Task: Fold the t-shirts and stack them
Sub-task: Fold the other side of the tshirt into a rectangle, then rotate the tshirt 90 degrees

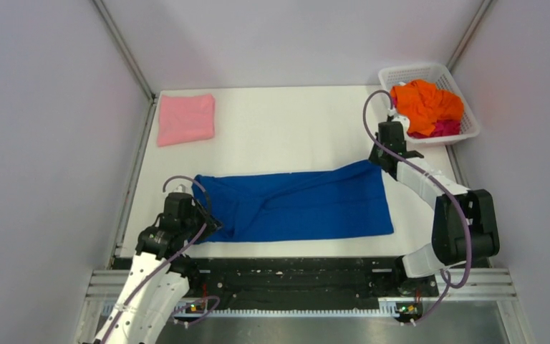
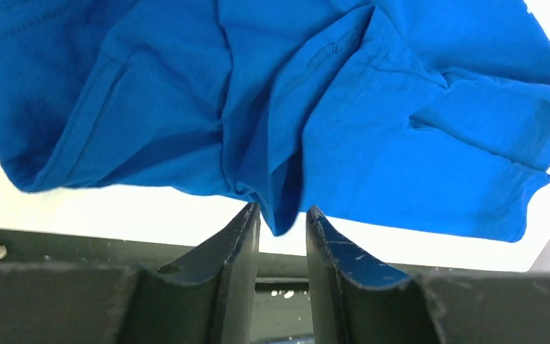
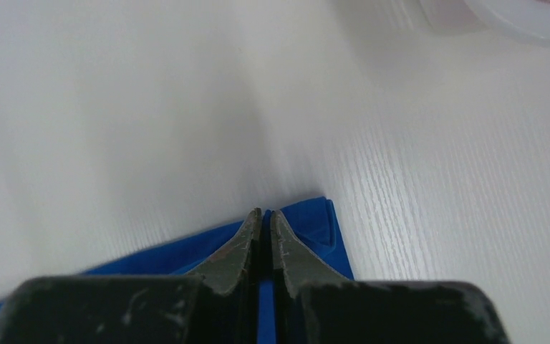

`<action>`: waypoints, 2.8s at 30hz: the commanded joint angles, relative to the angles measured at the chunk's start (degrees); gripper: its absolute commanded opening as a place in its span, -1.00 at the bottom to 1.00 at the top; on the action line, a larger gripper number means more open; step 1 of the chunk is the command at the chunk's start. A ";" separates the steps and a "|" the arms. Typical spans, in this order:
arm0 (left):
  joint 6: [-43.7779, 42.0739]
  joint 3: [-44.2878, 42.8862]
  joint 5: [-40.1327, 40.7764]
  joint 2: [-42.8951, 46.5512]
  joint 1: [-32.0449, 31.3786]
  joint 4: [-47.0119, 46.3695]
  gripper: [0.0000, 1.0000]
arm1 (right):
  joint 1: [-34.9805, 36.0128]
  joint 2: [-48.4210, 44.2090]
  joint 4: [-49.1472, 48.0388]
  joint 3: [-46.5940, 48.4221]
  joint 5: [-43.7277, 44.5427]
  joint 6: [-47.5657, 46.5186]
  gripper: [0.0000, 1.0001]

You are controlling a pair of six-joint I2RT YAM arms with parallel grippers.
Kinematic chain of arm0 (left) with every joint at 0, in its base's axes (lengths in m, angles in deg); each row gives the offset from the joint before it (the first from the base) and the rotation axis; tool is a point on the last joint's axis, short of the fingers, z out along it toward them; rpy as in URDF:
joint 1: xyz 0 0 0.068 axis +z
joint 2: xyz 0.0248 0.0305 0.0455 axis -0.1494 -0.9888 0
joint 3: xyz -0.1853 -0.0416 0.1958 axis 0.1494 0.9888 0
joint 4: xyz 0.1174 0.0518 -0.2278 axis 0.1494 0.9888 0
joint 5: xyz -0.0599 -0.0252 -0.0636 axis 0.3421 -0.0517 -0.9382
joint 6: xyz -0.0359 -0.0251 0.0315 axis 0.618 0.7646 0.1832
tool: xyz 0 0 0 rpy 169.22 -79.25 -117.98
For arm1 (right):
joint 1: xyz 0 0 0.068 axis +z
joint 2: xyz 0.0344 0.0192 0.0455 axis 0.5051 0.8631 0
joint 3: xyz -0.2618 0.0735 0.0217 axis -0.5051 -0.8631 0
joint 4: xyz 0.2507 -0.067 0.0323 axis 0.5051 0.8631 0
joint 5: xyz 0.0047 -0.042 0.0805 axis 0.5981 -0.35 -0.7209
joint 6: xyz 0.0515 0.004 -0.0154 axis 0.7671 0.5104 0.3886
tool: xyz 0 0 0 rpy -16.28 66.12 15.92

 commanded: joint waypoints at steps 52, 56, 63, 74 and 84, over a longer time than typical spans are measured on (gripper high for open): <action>-4.23 -14.95 2.51 -47.94 -35.93 -24.08 0.91 | 1.16 -38.84 6.10 -19.50 -5.20 14.65 0.97; -1.95 -17.34 8.75 -47.59 -42.05 -19.49 0.91 | 1.21 -41.37 5.86 -20.85 -5.18 15.28 0.97; 0.46 -23.59 13.13 -46.63 -50.62 -14.30 0.93 | 1.25 -41.50 5.53 -20.84 -6.07 15.07 0.97; 6.18 -20.77 26.45 -35.85 -39.22 -9.88 0.98 | 10.14 -30.98 -1.26 -19.80 -8.89 13.91 0.97; 4.98 -11.70 17.65 -46.04 -13.07 -35.18 0.98 | 20.58 -1.40 -10.42 -9.08 -8.77 10.30 0.97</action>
